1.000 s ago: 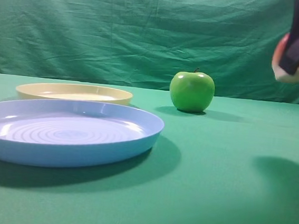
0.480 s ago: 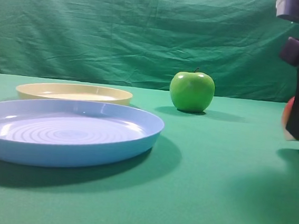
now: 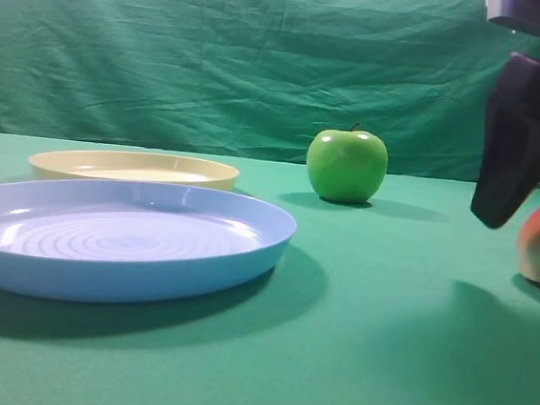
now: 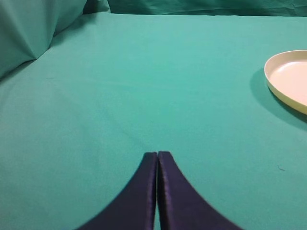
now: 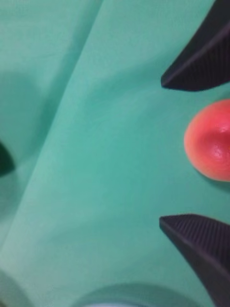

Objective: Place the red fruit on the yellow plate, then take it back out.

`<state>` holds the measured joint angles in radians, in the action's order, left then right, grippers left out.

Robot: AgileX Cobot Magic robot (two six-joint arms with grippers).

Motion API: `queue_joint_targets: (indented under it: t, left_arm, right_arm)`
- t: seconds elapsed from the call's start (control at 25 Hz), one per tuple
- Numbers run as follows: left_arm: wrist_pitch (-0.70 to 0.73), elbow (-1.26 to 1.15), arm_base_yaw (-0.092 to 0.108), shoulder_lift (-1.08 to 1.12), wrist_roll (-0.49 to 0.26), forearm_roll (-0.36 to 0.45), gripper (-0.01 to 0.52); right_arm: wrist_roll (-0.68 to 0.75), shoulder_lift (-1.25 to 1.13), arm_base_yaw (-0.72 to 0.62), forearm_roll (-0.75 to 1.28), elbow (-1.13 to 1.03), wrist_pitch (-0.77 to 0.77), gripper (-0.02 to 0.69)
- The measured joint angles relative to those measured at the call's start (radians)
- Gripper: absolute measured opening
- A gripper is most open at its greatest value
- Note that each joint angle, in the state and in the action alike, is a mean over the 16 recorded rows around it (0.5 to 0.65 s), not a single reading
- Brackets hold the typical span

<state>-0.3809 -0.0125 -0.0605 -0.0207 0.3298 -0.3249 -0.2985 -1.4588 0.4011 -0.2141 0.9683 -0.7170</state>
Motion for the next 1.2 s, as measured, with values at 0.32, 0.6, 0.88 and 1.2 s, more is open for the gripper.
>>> queue_joint_targets:
  t: [0.32,0.6,0.88,1.2]
  left_arm:
    - [0.000,0.000,0.000,0.000,0.000,0.000,0.000]
    - [0.000,0.000,0.000,0.000,0.000,0.000,0.000]
    - [0.000,0.000,0.000,0.000,0.000,0.000,0.000]
    - [0.000,0.000,0.000,0.000,0.000,0.000,0.000]
  right_arm:
    - [0.037,0.164,0.000,0.008,0.121,-0.206,0.089]
    - [0.063,0.359,0.000,0.008,0.141,-0.287,0.000]
    - [0.090,0.581,0.000,0.008,0.133,-0.338,0.000]
    - [0.127,0.833,0.000,0.032,0.064,-0.367,0.000]
